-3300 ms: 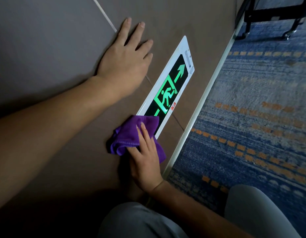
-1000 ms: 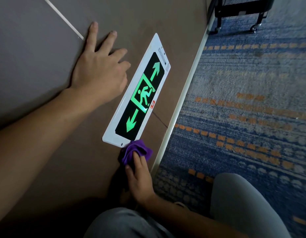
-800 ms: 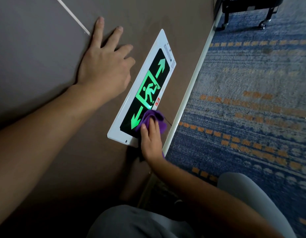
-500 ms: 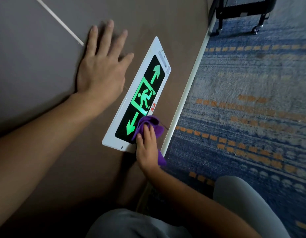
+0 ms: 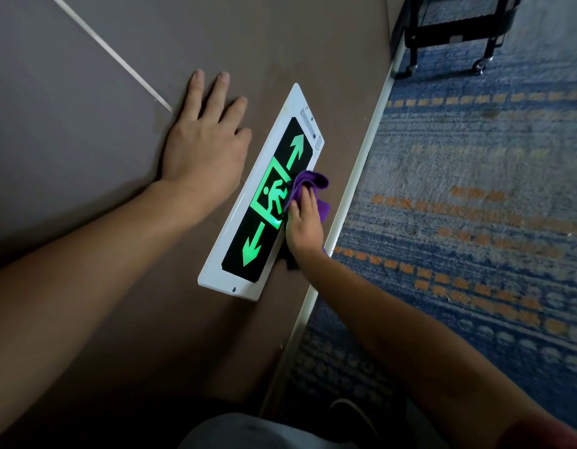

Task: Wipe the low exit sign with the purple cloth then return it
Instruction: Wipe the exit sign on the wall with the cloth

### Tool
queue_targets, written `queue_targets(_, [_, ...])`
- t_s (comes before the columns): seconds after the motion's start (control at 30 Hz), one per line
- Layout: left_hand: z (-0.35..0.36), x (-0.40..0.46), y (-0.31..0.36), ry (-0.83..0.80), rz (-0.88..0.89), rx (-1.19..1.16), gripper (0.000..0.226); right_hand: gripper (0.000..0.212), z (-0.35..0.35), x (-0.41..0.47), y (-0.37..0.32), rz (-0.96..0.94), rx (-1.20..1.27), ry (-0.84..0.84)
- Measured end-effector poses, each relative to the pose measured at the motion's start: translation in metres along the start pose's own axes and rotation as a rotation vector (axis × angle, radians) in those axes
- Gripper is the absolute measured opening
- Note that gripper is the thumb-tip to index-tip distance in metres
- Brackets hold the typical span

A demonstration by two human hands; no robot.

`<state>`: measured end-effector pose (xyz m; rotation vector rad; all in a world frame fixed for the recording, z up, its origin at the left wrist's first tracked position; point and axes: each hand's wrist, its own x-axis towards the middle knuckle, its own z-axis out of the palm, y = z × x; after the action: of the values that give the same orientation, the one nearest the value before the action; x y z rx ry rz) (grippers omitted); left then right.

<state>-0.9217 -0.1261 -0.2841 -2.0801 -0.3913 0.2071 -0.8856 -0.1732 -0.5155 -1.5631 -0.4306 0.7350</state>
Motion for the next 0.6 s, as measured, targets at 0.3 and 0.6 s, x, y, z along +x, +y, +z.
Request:
queue_targets(0.3, [0.003, 0.017, 0.007, 0.005, -0.002, 0.073, 0.05, 0.041, 0.032, -0.098, 0.033, -0.139, 0.03, 0.013])
queue_targets(0.6, [0.006, 0.017, 0.006, -0.011, 0.026, 0.1, 0.053, 0.046, -0.008, 0.005, 0.003, -0.132, -0.091, 0.009])
